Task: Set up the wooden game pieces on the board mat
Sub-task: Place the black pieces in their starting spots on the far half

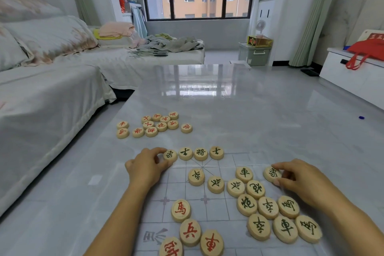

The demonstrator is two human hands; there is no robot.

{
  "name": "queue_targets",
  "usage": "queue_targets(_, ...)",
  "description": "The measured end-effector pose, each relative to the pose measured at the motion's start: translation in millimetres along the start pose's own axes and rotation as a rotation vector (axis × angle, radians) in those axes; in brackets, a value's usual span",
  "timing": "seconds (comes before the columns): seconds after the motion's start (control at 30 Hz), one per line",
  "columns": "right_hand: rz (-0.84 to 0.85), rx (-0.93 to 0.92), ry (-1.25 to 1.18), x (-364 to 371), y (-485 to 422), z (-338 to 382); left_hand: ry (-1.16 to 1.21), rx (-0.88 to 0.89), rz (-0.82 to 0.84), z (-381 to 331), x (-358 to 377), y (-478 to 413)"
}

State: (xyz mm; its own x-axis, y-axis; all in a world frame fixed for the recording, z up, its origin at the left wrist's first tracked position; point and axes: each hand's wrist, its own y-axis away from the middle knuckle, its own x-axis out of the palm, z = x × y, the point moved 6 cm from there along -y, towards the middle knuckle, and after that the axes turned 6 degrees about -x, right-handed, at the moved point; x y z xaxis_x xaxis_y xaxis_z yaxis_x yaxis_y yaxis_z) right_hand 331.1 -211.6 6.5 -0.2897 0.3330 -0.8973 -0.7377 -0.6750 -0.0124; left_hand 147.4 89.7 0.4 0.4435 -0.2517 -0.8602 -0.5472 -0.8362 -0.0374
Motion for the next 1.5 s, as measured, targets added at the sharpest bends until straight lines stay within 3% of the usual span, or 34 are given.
queue_targets(0.17, -0.034, -0.009, 0.034, 4, -4, 11, 0.02, 0.012, 0.002, 2, 2, -6)
queue_targets(0.37, 0.072, -0.047, 0.174, 7, -48, 40, 0.065, -0.015, -0.038, 3, 4, -8)
queue_targets(0.97, 0.096, -0.05, -0.168, 27, -83, 56, 0.062, 0.001, -0.034, 3, 5, -8)
queue_targets(1.5, 0.082, -0.072, -0.27, 33, -85, 52, 0.084, -0.007, -0.043, 5, 6, -9)
